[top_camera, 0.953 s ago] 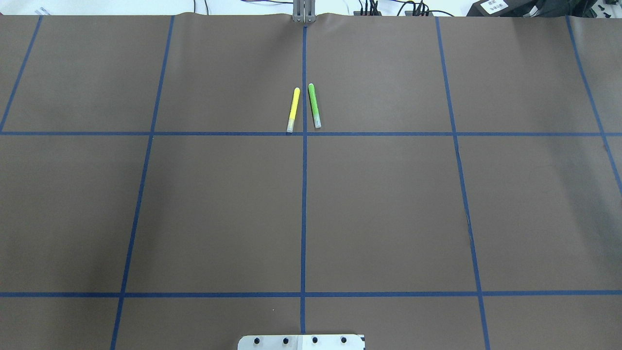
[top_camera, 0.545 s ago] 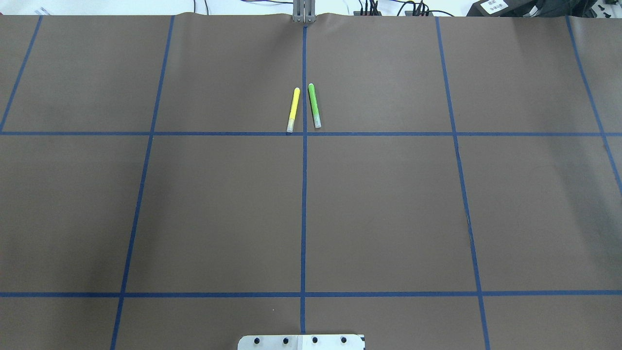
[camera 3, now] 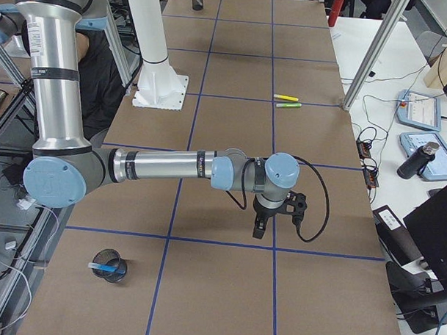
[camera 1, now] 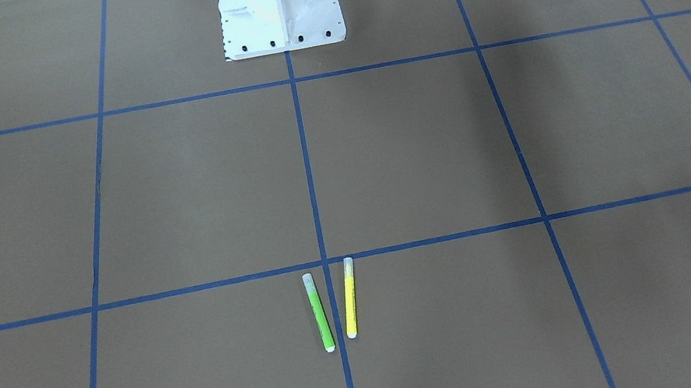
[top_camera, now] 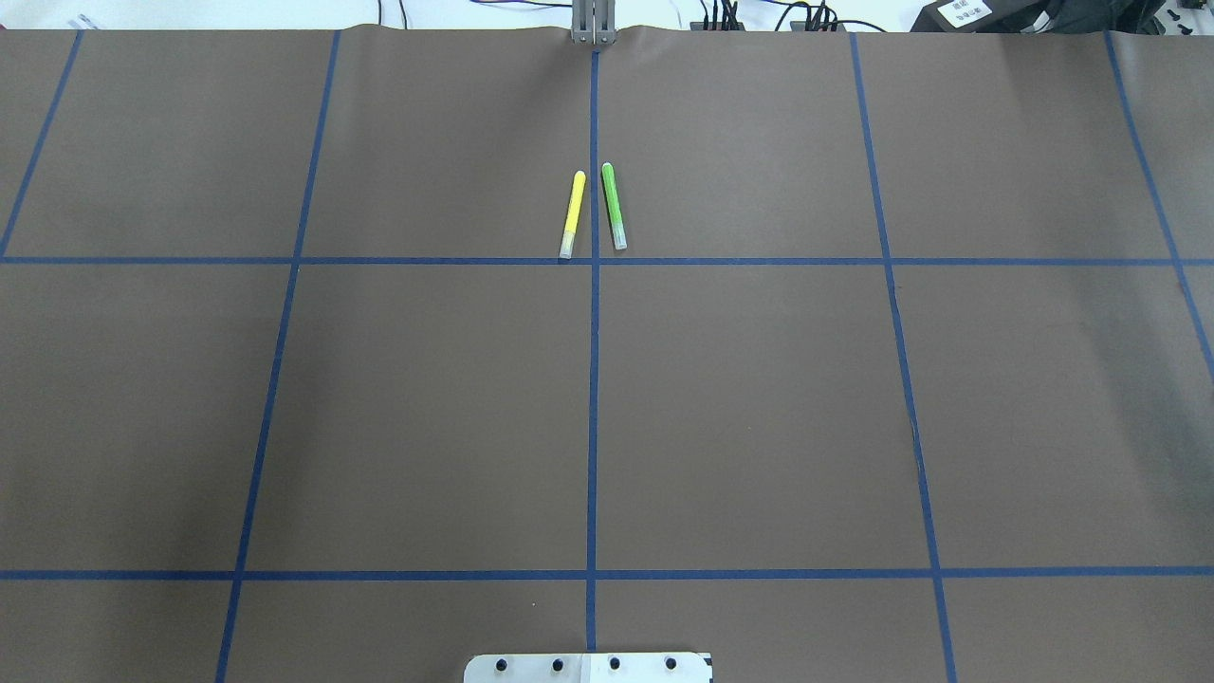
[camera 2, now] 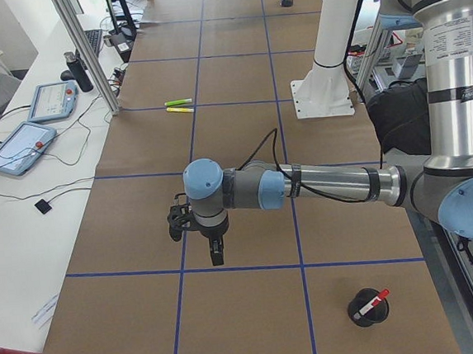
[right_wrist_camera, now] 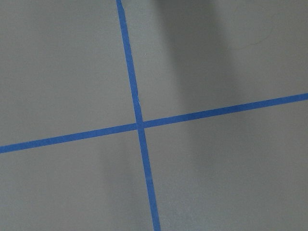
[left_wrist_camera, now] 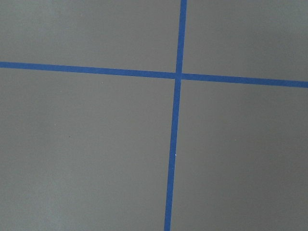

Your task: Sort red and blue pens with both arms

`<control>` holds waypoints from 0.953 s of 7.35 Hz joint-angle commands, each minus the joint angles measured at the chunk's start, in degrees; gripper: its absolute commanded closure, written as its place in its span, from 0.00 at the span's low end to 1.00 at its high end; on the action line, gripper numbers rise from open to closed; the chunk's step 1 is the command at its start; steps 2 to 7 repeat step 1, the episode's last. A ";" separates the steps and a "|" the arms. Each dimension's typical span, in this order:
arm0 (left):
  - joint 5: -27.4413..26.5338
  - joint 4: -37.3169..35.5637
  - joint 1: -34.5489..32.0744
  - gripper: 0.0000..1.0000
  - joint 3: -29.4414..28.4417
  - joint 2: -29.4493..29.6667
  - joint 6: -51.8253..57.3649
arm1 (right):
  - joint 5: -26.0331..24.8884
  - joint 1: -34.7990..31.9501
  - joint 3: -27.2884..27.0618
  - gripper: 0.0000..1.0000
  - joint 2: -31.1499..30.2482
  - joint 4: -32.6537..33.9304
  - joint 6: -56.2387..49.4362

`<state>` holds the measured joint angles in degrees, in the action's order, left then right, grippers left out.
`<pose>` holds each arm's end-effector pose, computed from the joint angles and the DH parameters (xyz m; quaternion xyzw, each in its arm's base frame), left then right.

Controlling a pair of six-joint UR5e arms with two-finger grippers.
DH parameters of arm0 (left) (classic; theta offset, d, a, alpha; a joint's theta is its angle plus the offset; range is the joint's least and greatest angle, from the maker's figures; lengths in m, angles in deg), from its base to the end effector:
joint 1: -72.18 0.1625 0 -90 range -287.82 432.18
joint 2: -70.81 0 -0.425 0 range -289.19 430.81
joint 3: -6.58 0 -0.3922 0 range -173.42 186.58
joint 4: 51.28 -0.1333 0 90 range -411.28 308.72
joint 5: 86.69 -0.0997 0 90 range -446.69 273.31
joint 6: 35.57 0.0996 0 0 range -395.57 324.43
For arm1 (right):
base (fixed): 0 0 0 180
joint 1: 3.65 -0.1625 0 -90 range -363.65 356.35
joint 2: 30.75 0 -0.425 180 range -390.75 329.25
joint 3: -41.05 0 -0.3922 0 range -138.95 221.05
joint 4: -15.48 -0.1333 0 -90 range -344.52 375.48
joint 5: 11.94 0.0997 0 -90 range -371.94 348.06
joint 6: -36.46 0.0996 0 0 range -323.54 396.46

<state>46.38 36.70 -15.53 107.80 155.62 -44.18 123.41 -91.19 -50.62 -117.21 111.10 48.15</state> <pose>-0.0470 -0.4584 0.6102 -0.0024 0.3683 -0.0384 0.9289 0.0402 -0.5182 0.6218 -0.0508 -0.3822 0.0756 0.9196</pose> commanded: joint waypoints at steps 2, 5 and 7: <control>0.09 0.00 0.00 0.00 -0.05 0.00 0.00 | 0.00 0.00 0.00 0.00 -0.12 0.00 0.00; 0.09 0.00 0.00 0.00 -0.05 0.00 0.00 | 0.00 0.00 0.00 0.00 -0.12 0.00 0.00; 0.09 0.00 0.00 0.00 -0.05 0.00 0.00 | 0.00 0.00 0.00 0.00 -0.12 0.00 0.00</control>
